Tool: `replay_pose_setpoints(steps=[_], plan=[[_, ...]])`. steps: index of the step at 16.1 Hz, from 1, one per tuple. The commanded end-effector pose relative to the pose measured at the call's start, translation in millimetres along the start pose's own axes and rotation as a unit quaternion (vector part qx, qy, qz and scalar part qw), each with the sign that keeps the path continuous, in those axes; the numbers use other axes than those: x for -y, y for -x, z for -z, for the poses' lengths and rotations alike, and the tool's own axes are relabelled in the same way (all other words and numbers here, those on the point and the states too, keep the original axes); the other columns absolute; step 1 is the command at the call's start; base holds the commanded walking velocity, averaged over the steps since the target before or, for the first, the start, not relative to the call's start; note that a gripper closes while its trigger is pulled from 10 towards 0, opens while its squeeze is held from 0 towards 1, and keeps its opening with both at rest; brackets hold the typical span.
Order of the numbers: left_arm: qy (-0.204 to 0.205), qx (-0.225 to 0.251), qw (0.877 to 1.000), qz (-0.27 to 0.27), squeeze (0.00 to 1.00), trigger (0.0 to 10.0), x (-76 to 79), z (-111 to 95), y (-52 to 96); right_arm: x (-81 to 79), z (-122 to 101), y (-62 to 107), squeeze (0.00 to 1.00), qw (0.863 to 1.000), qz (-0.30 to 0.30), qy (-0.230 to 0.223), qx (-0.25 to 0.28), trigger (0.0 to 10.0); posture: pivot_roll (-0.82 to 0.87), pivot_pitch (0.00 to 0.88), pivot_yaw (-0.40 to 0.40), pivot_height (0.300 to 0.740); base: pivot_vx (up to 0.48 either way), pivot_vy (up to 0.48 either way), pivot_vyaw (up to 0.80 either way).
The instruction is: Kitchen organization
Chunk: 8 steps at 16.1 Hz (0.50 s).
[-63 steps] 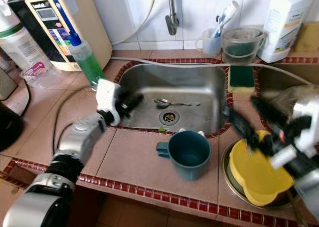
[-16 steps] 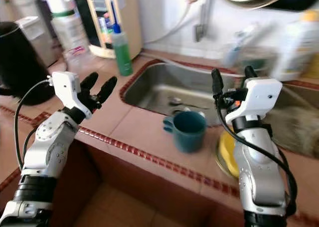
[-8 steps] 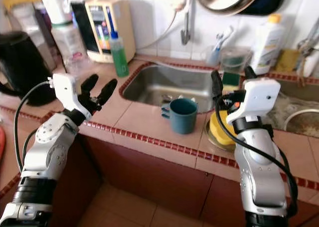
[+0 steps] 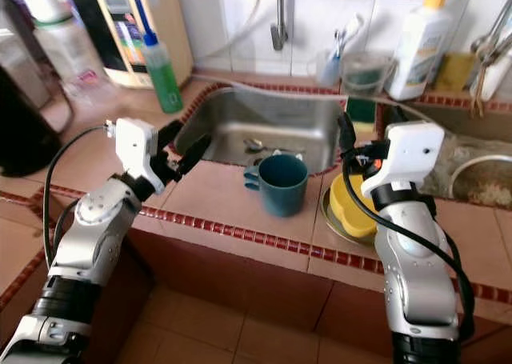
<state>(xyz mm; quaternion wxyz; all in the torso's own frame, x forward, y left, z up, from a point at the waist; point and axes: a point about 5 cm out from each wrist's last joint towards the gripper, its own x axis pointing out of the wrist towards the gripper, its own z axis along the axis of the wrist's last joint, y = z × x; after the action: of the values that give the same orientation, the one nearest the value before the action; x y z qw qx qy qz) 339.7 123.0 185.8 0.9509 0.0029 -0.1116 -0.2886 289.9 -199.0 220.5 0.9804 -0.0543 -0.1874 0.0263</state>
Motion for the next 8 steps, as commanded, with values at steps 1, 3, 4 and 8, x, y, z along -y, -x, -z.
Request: replay_pose_setpoints(steps=[1, 3, 4, 8], plan=[[-0.002, 0.001, 1.000, 0.004, 0.00, 10.0, -3.5, 0, 0.4, -1.9, 1, -0.2, 0.00, 1.000, -0.003, 0.003, -0.008, 10.0, -0.23, 0.053, 0.097, 0.740, 0.000, 0.000, -0.68], [0.002, 0.002, 1.000, 0.004, 0.00, 10.0, -4.0, 0, -1.6, -2.8, 2, 0.6, 0.00, 1.000, -0.005, 0.005, -0.011, 10.0, -0.23, 0.056, 0.097, 0.740, 0.000, 0.000, -0.67], [0.002, 0.002, 1.000, 0.005, 0.00, 10.0, -4.8, -1, -1.9, -2.9, 2, 0.8, 0.00, 1.000, -0.005, 0.007, -0.012, 10.0, -0.23, 0.056, 0.098, 0.740, 0.000, 0.000, -0.67], [-0.006, 0.016, 0.999, 0.034, 0.00, 10.0, -7.7, -16, -1.9, -1.0, 6, 10.9, 0.00, 1.000, -0.009, 0.009, -0.011, 10.0, -0.23, 0.056, 0.105, 0.740, 0.000, 0.000, -0.11]])
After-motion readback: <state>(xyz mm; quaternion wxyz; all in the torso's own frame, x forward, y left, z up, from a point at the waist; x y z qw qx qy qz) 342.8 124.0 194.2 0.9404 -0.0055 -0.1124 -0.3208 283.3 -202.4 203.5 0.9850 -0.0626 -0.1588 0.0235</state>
